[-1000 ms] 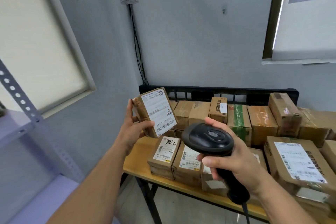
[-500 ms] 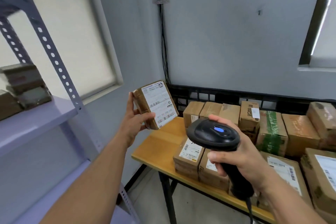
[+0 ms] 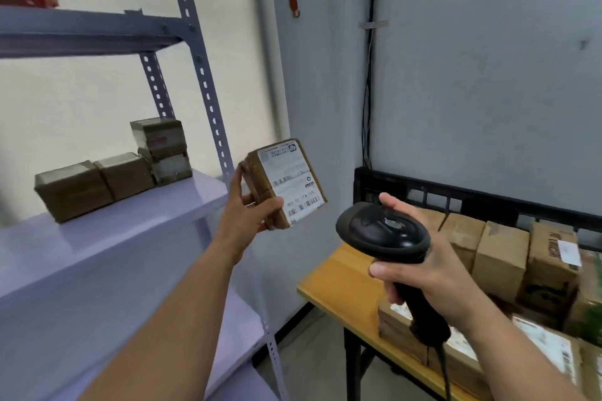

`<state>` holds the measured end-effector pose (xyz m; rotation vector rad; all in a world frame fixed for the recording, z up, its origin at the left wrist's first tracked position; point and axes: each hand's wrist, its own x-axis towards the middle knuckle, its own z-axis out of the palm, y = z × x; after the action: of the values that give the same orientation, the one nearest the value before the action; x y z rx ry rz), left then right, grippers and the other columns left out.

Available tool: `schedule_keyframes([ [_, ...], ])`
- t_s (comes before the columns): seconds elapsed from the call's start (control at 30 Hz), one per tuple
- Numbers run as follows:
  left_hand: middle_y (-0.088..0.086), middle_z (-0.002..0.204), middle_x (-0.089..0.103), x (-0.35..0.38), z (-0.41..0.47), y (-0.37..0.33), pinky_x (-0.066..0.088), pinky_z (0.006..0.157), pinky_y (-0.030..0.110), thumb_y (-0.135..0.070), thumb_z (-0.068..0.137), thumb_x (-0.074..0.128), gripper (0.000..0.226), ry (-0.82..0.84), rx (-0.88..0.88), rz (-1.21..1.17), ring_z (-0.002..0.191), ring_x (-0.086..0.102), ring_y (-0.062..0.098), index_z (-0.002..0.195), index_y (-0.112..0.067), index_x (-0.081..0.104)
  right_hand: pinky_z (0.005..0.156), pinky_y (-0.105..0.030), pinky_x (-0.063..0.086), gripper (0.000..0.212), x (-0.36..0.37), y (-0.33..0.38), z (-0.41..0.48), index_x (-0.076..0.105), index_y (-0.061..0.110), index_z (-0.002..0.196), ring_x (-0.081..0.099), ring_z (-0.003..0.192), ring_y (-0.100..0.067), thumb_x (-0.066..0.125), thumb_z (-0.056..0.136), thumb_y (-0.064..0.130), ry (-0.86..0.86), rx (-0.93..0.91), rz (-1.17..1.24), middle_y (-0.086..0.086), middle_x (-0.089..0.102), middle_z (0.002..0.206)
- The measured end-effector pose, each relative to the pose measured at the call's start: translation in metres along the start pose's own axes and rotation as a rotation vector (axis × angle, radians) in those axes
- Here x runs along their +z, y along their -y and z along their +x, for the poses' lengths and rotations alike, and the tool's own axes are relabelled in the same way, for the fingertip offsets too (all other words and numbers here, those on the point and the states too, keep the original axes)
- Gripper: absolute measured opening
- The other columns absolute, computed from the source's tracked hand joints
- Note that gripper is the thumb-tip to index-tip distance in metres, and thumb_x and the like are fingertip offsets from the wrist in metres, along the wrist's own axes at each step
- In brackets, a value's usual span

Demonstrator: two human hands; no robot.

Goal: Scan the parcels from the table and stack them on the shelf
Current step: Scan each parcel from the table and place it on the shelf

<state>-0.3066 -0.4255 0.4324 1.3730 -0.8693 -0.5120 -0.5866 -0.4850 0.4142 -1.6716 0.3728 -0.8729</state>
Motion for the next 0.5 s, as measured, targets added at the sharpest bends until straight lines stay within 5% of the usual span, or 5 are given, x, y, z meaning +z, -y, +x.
schedule_keyframes([
  [0.13,0.011,0.122,0.062,-0.055,0.0,-0.017,0.06,0.072,0.047,-0.011,0.085,0.072,0.084,-0.141,0.046,0.042,0.104,0.066,0.029,0.145,-0.046,0.025,0.045,-0.038,0.048,0.092,0.043,0.004,0.031,0.042,0.04,0.138,0.054,0.046,-0.03,0.078,0.063,0.001,0.089,-0.014,0.061,-0.006,0.07,0.072],
  [0.37,0.001,0.115,0.059,-0.154,0.006,-0.043,0.06,0.066,0.037,-0.016,0.085,0.072,0.084,-0.343,0.097,0.129,0.1,0.062,0.017,0.148,-0.044,0.024,0.047,-0.039,0.05,0.089,0.119,0.001,0.088,0.048,0.046,0.133,0.056,0.05,-0.032,0.078,0.069,-0.01,0.195,-0.016,0.067,-0.007,0.071,0.087],
  [0.5,0.001,0.118,0.061,-0.204,0.026,-0.05,0.059,0.078,0.047,-0.018,0.084,0.072,0.083,-0.407,0.086,0.145,0.104,0.064,0.02,0.148,-0.043,0.025,0.048,-0.038,0.051,0.087,0.161,0.0,0.121,0.05,0.049,0.127,0.057,0.05,-0.031,0.076,0.073,-0.012,0.212,-0.03,0.053,-0.003,0.071,0.093],
])
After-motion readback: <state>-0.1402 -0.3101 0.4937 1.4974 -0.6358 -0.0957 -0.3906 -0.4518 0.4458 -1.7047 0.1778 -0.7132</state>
